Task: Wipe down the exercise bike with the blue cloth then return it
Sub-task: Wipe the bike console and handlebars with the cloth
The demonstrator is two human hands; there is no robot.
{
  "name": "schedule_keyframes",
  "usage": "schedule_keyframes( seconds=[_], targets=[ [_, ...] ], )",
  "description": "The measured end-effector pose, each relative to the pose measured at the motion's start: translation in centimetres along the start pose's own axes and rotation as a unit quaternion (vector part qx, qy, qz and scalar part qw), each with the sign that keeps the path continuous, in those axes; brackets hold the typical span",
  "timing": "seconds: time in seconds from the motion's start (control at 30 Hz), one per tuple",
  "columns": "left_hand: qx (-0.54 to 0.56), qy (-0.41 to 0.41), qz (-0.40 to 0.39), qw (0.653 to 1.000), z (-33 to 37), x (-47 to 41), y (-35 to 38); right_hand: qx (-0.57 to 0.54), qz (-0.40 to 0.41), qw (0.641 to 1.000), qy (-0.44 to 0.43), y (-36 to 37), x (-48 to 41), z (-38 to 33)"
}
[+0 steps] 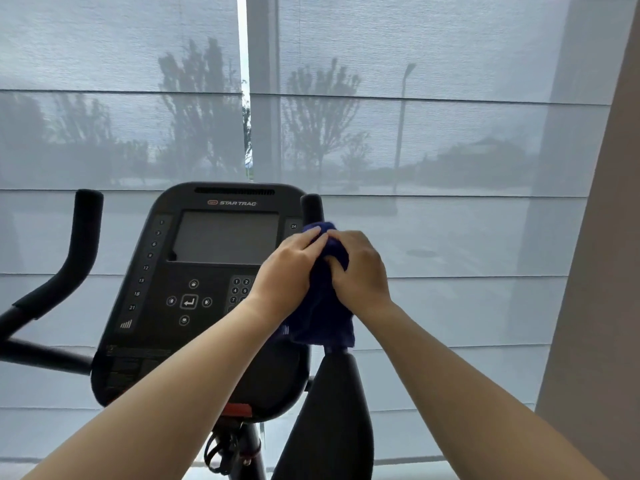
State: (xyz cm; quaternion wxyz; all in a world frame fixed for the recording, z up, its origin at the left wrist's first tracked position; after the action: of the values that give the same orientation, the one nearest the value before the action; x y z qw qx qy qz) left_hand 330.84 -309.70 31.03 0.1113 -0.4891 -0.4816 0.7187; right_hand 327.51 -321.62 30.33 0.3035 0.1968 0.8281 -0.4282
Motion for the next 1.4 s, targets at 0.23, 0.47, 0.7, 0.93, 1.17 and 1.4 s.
schedule_keyframes(
  seconds=[0.23, 0.47, 0.7, 0.93, 1.17, 1.4],
  targets=[
    [-0.08, 0.029, -0.017, 0.996, -2.4, -4.3, 0.1, 0.045, -0.028, 0.998, -0.033, 1.8, -5.1, 0.0],
    [-0.016, 0.014, 0.022, 1.0, -2.9, -4.1, 0.4, 0.013, 0.004, 1.0, -0.027, 2.6, -4.9, 1.2],
    [-0.024, -0.001, -0.054, 0.998, -1.3, -1.6, 2.5, 0.023, -0.07, 0.997, 0.036, 2.5, -1.3, 1.9],
    [0.029, -0.065, -0.146, 0.987, 1.0, 1.3, 3.5, 0.052, -0.184, 0.976, 0.106, 1.0, 2.4, 1.4],
    [0.03, -0.044, -0.18, 0.982, 5.1, 6.5, 1.9, 0.021, -0.237, 0.967, 0.09, -1.4, 8.9, -0.5],
    [0.077, 0.004, -0.157, 0.985, 8.8, 10.4, -3.4, 0.019, -0.247, 0.968, 0.033, -5.3, 12.2, -4.1]
  ],
)
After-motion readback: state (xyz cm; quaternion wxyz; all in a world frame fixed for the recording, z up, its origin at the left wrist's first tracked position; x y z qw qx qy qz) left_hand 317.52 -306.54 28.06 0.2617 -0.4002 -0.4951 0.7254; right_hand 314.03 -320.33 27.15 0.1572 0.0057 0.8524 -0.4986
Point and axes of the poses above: each hand's wrist, its own x-axis away from the middle knuckle, its own y-axis out of the palm, z = x × y, the point moved 4 cm from there along -x, towards the middle knuckle, and after that the axes turned 14 degrees about -z, right-handed, at the moved point
